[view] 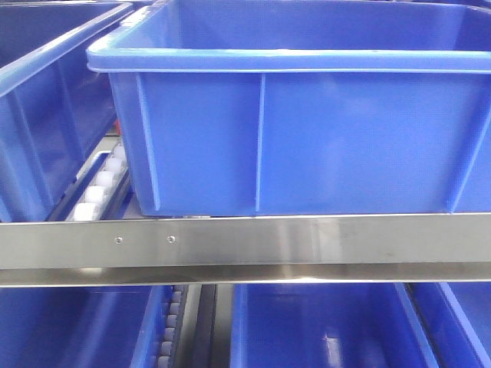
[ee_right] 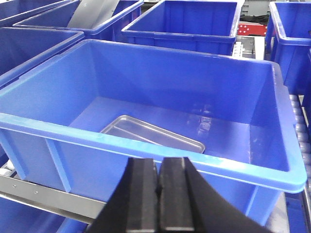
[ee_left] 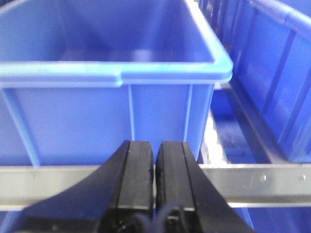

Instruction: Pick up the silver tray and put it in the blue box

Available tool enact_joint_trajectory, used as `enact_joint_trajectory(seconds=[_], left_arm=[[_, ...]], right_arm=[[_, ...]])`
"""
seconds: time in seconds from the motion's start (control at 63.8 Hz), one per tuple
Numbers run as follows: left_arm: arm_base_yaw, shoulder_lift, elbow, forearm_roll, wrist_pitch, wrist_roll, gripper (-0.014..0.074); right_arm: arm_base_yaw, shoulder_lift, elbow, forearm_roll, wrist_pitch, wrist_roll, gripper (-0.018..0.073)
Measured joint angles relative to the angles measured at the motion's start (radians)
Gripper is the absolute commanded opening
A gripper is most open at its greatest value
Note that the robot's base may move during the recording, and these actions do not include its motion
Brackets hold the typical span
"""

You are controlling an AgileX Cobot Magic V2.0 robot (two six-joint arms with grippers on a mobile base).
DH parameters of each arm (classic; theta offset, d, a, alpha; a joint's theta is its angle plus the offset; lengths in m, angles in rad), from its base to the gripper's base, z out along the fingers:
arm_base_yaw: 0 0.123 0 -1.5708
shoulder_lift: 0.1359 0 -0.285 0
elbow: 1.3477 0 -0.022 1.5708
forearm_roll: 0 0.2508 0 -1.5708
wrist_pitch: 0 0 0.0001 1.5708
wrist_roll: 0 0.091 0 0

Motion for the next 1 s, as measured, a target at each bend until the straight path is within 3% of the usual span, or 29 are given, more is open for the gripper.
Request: enact_joint_trajectory(seconds=[0.909,1.003], left_arm=[[0.000,0.000,0.000,0.009,-0.006,-0.007,0.0008],[0.000,0.000,0.000,0.009,-0.006,-0.007,0.0008]], right_arm=[[0.000,-0.002,0.000,0.002,-0.018,0.000,0.0055],[-0.031,-0.011,0.002,0.002,-0.018,-0.008,0.0055]])
